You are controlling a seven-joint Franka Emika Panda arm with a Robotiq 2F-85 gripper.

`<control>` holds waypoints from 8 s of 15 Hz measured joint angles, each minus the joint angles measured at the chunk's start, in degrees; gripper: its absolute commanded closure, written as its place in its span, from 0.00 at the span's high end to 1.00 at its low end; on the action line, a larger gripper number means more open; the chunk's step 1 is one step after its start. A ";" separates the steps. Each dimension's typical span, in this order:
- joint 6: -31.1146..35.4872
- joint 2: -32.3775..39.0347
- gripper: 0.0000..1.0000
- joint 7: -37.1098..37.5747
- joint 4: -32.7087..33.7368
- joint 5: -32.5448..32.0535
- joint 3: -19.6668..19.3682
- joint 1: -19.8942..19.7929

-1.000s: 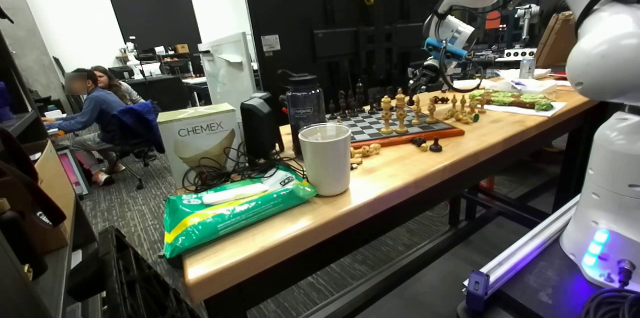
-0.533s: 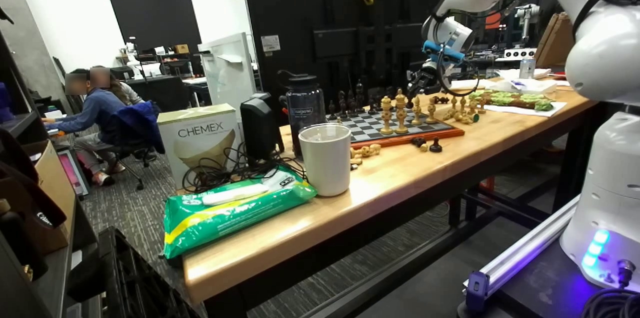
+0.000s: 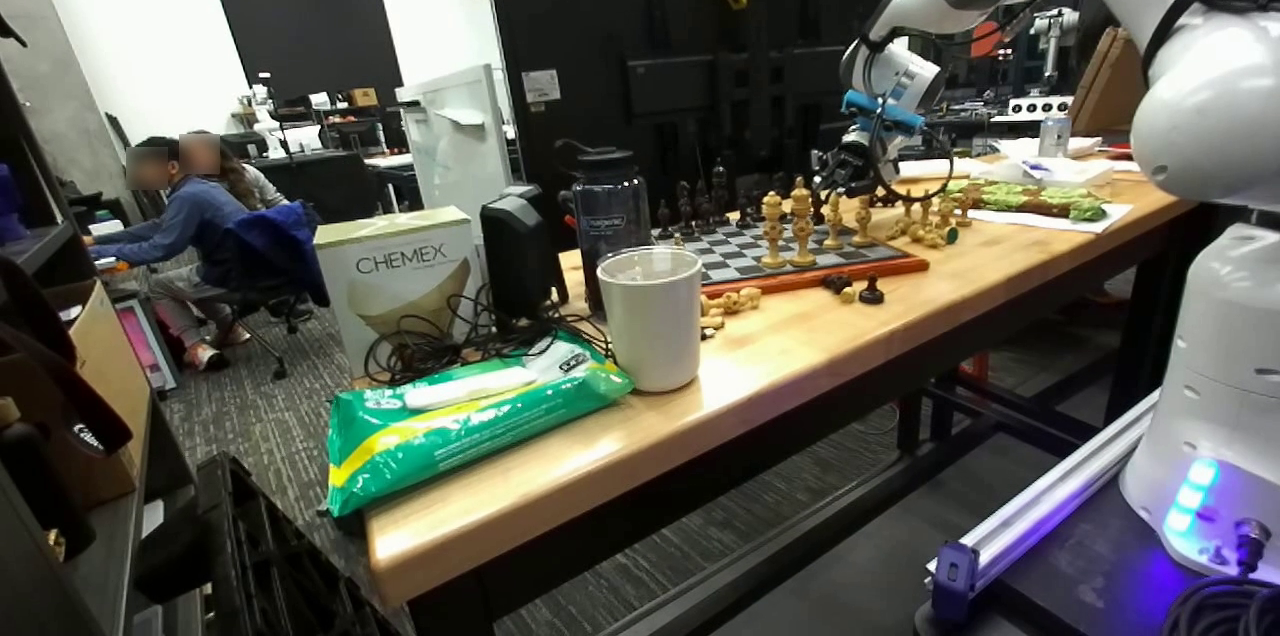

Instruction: Put the dark brown chess piece on the chess board

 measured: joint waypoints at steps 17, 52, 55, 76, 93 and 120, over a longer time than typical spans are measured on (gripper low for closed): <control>-0.76 1.31 0.05 1.34 0.21 0.23 0.22 -0.24; -6.73 5.75 1.00 7.97 7.14 4.51 -0.09 -1.77; -5.18 4.79 1.00 7.65 8.77 1.02 -0.29 -1.22; 18.36 -14.16 1.00 -6.06 0.42 -27.61 0.61 9.04; 29.17 -17.24 1.00 -8.11 -6.80 -35.82 5.18 9.22; 42.68 -24.38 1.00 -9.12 -23.28 -40.38 6.57 12.48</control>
